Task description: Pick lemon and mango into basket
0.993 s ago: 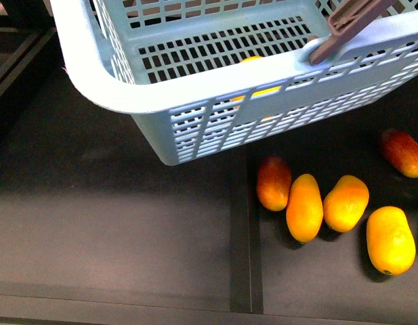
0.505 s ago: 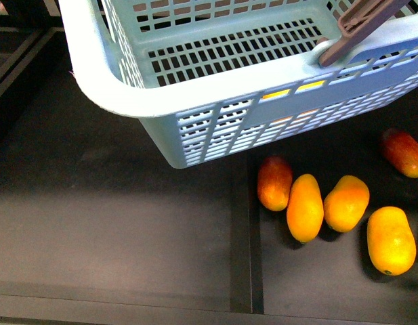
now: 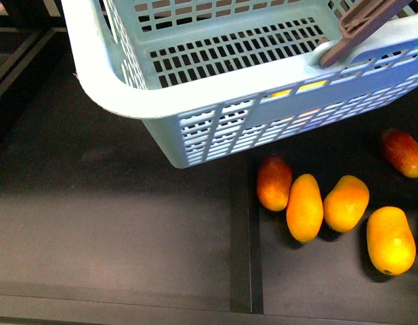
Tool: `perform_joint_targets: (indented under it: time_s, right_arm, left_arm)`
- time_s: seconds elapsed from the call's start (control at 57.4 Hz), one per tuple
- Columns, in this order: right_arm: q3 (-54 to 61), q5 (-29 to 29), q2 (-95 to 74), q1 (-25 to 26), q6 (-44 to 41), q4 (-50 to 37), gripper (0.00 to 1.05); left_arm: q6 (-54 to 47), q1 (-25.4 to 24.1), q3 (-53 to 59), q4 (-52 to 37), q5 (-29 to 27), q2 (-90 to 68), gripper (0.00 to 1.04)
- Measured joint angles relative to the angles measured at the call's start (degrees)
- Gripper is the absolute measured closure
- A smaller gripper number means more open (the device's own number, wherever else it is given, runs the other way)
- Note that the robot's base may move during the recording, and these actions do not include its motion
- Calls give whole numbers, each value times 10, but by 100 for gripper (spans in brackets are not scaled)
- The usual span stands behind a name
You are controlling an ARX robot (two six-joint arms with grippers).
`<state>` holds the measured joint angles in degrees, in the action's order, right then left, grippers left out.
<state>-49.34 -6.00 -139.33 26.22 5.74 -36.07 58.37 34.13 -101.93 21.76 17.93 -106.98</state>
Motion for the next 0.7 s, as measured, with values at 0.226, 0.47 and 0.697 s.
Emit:
perform_joint_targets:
  time_s: [0.226, 0.47, 0.697]
  right_arm:
    - [-28, 2, -28, -14, 33, 0, 9]
    - [-49, 18, -45, -18, 53, 0, 9]
    - [-28, 3, -37, -12, 63, -12, 41]
  left_arm:
    - [0, 0, 0, 0, 0, 0, 99]
    - [0, 0, 0, 0, 0, 0, 99]
    - [0, 0, 0, 0, 0, 0, 99]
